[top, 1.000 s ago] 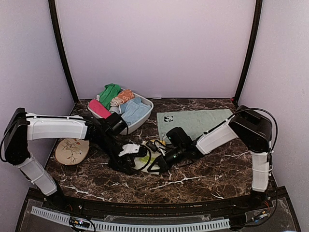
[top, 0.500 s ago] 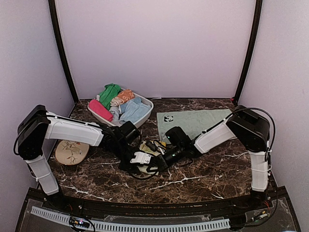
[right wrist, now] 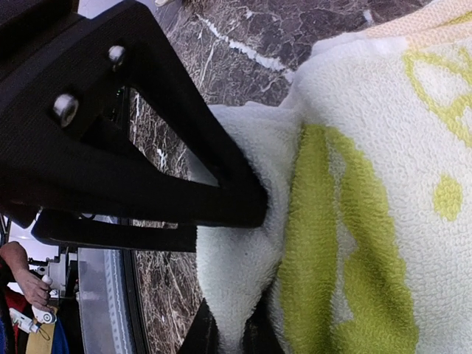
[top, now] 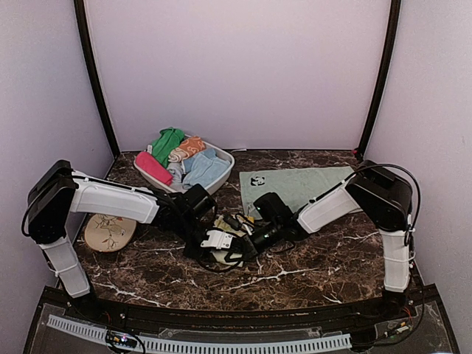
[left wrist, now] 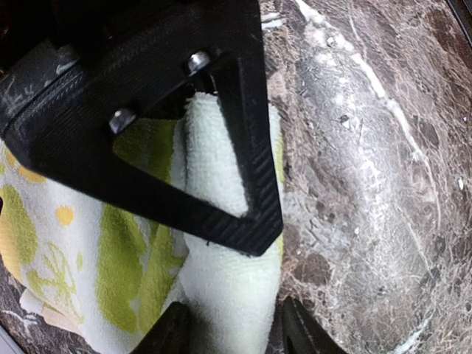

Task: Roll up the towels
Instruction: Roll the towel at the center of the board.

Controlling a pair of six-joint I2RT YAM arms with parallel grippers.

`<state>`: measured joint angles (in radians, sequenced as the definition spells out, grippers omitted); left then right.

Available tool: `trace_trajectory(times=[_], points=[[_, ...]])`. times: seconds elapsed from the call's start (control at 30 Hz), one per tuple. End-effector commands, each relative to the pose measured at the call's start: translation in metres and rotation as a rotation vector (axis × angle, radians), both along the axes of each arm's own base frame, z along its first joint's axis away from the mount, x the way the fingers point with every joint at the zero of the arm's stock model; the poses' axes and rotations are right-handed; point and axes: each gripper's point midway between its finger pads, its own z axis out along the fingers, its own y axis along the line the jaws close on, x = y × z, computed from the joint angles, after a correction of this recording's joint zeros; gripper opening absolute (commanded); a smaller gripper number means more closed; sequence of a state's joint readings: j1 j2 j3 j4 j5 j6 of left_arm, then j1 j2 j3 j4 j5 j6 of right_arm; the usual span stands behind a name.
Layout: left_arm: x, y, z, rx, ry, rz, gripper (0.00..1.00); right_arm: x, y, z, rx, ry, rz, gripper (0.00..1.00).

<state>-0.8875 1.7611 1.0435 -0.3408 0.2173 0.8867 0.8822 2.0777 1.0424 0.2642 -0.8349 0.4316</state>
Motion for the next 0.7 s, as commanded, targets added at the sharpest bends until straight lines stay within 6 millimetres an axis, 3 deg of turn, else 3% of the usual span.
trace_trajectory(times=[0.0,0.13,0.33,0.43,0.57,0.67], points=[[0.001,0.004,0.015,0.015,0.004,0.016,0.48,-0.007,-0.01,-0.015,-0.043,0.053,0.007,0.0],[0.005,0.007,-0.005,0.072,0.021,0.04,0.45,-0.006,-0.009,-0.011,-0.03,0.05,0.009,0.0],[0.012,0.004,-0.017,0.074,-0.003,0.046,0.39,-0.008,-0.011,-0.011,-0.029,0.056,0.014,0.0],[0.011,0.008,-0.023,0.087,0.06,0.067,0.28,-0.004,-0.011,-0.002,0.008,0.035,-0.009,0.1],[0.009,0.015,-0.019,0.056,0.206,0.125,0.03,0.011,-0.017,0.03,0.129,-0.082,-0.087,0.34],[0.002,0.018,-0.016,0.041,0.306,0.154,0.0,0.027,-0.028,0.049,0.172,-0.169,-0.166,0.41]])
